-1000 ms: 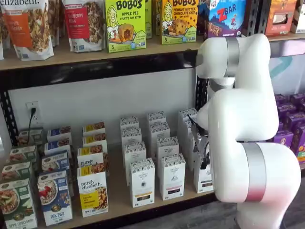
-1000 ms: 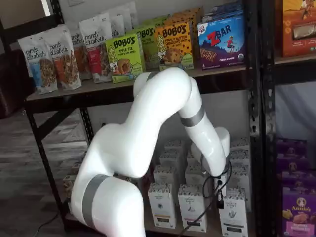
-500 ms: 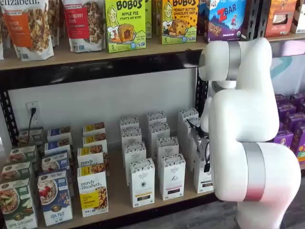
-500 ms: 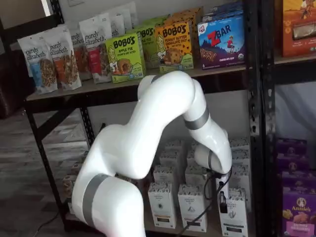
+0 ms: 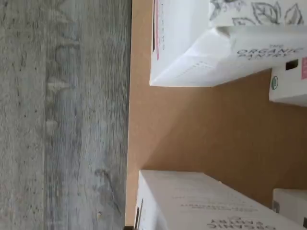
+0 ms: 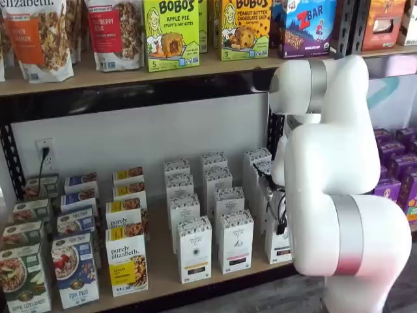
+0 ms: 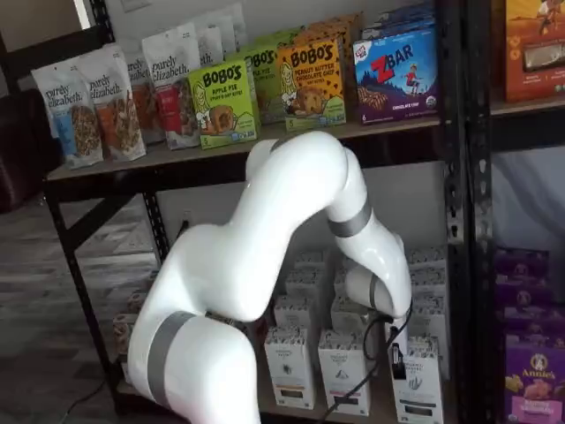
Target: Pick up the white box with a green strip in the middle, on the bottom shelf, the sixth box from the left
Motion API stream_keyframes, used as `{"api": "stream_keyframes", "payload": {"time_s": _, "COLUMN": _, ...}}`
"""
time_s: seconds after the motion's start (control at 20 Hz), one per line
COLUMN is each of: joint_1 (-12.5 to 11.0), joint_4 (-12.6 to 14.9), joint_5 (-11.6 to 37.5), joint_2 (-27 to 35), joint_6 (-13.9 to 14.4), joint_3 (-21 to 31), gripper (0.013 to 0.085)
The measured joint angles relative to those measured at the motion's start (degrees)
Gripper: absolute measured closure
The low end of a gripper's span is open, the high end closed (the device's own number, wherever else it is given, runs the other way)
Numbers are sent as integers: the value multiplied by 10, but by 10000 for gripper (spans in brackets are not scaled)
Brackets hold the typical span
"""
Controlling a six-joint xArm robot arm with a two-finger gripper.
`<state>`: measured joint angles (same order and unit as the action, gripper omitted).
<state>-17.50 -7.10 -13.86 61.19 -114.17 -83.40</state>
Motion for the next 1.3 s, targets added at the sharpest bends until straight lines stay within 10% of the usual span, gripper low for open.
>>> {"api": "stream_keyframes", "payload": {"time_s": 1.3, "joint_1": -8, "joint_4": 169, "joint_5": -55, "joint_2": -7, "joint_6": 150, "joint_3": -21, "gripper": 370}}
